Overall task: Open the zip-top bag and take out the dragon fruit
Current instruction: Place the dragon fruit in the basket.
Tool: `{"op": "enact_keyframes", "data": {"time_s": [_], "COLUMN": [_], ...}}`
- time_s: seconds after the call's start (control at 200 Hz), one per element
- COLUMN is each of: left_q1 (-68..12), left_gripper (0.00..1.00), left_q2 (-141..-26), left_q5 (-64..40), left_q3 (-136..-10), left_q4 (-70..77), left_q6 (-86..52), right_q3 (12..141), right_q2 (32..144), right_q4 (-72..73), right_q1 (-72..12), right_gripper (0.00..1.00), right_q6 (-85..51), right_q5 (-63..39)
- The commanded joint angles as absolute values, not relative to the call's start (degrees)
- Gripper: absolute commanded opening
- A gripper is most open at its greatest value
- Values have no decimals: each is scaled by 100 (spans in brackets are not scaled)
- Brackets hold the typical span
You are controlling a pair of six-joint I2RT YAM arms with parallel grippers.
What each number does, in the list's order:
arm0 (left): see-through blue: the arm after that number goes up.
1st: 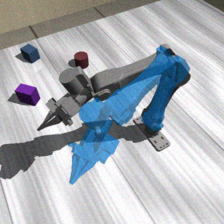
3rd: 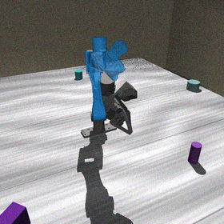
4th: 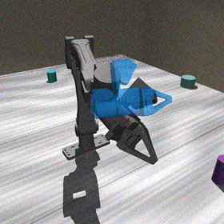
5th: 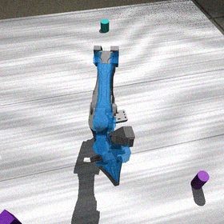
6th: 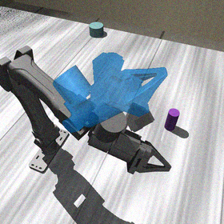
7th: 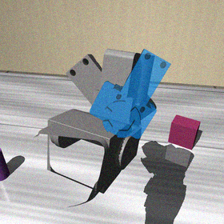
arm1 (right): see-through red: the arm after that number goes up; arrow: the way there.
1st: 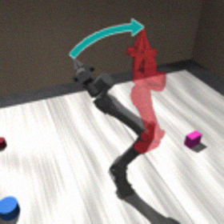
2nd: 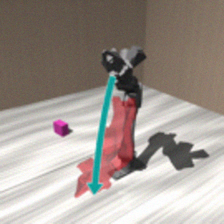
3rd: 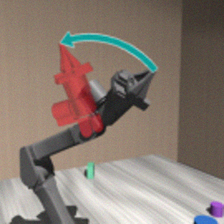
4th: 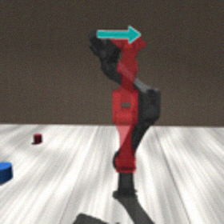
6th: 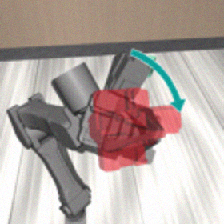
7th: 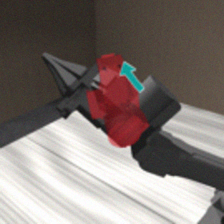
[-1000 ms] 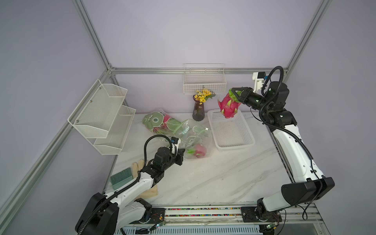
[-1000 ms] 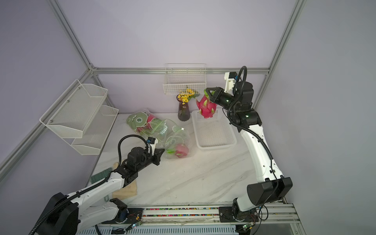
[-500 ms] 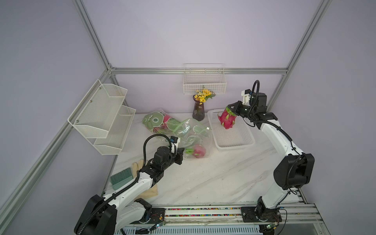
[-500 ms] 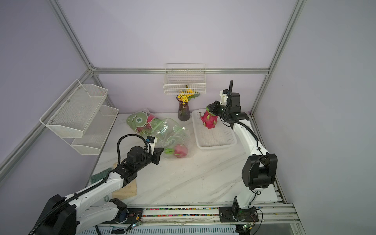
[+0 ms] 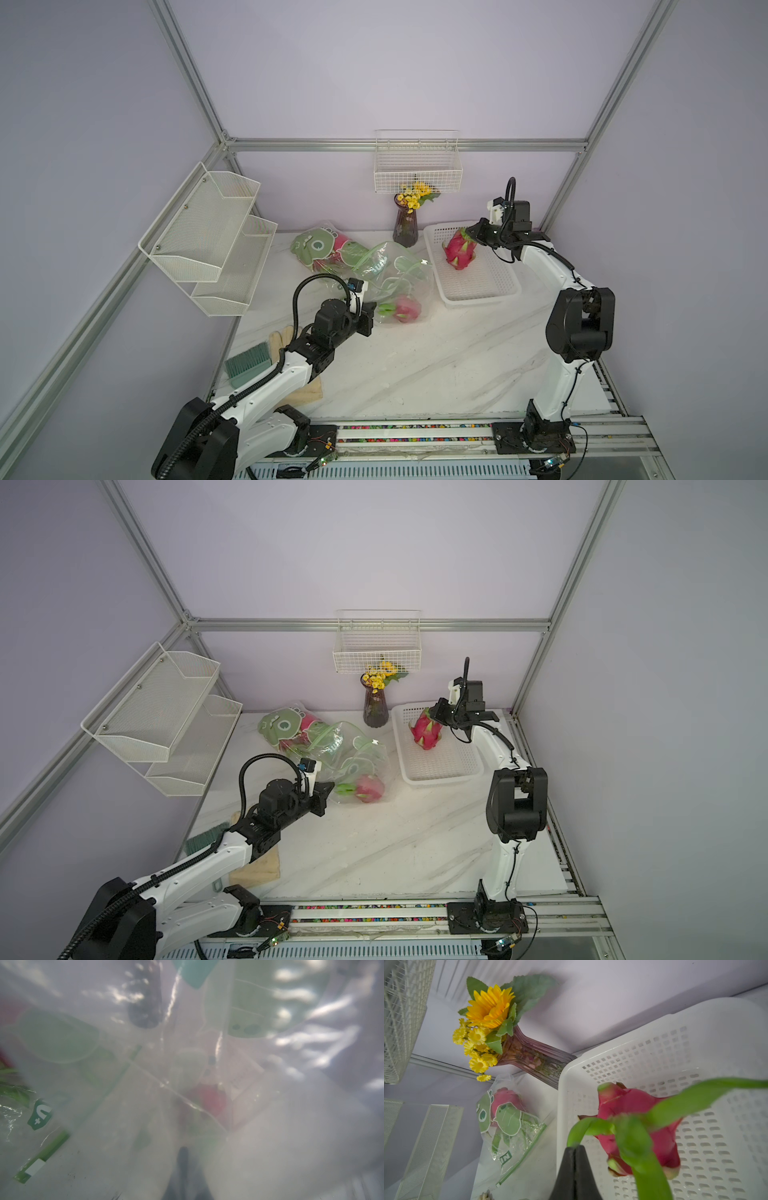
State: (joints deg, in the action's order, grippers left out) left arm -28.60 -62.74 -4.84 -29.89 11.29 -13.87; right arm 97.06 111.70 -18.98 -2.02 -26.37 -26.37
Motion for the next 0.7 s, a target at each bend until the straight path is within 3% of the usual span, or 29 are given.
{"op": "enact_keyframes", "data": {"time_s": [0.0, 0.37, 0.695], "left_q1": [-2873, -2869, -2872], "left_gripper": [0, 0, 0], "left_q2": [-6240, -6283, -6353], "left_q5": [-476, -538, -597], "left_q3": [-3282, -3305, -3349], "left_q4": [1300, 1265, 1299], "left_q6": [-1266, -1283, -1351], "right_q3": [10140, 10538, 11278], "right_q2": [11337, 11885, 12452], "right_q4": [-2019, -2033, -2058], "right_q1": [-67, 197, 289], "right_gripper": [0, 0, 0], "right_q6": [-2265, -1979, -2068], "right_q5": [-2632, -1871, -1960]}}
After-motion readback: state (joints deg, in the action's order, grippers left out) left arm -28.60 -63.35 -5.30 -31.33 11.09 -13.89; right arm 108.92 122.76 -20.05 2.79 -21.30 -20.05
